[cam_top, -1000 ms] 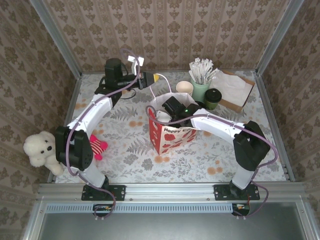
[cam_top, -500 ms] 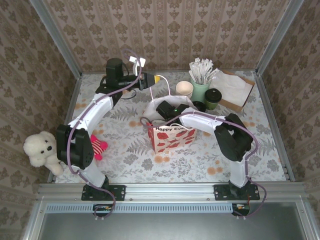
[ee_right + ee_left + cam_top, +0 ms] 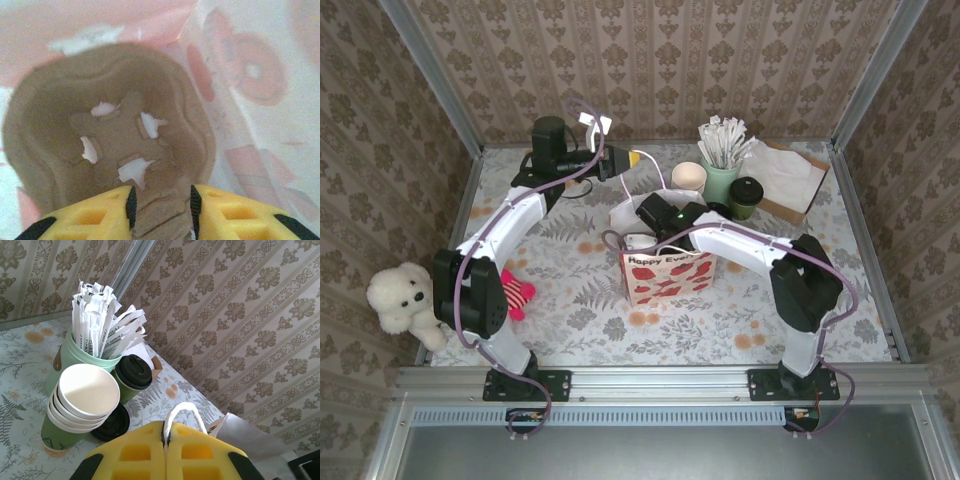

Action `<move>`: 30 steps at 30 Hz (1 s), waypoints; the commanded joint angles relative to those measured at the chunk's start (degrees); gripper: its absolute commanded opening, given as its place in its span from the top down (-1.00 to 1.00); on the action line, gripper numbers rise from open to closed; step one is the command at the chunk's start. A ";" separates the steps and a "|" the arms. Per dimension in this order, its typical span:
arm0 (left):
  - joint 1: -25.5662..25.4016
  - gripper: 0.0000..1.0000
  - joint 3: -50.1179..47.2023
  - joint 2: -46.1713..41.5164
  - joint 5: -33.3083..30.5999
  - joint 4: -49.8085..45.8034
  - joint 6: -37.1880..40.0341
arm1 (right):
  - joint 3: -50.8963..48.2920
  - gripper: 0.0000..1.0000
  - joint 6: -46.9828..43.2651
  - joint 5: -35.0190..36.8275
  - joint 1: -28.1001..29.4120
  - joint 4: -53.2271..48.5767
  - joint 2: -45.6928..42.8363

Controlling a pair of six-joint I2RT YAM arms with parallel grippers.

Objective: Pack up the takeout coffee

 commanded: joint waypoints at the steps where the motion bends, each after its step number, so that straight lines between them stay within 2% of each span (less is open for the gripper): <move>1: 0.35 1.00 1.12 -0.29 1.61 -1.47 0.69 | -2.19 0.22 -0.27 -5.12 0.17 0.86 -1.06; 5: 0.22 1.00 1.12 -0.55 0.61 -2.02 0.84 | -1.07 0.20 -0.55 -6.11 -0.28 -1.17 2.55; 9: -0.07 1.00 1.55 -0.21 -0.32 -2.27 1.03 | -0.27 0.05 -1.12 -3.29 -0.34 -2.07 5.43; 14: -0.27 1.00 2.36 0.80 -0.50 -3.19 0.78 | 2.62 0.00 -1.33 -0.53 -0.29 -5.81 7.68; 22: -0.27 1.00 2.69 1.25 0.70 -1.37 -0.65 | 2.02 -0.09 -1.64 -6.61 -0.23 -4.13 2.22; 25: -0.28 1.00 2.79 1.20 1.28 -1.40 -0.46 | 2.01 -0.11 -2.65 -7.22 -0.18 -5.01 2.76; 30: -0.36 1.00 3.10 1.25 1.69 -0.99 -0.71 | 4.61 -0.09 -2.15 -2.46 0.12 -9.82 9.05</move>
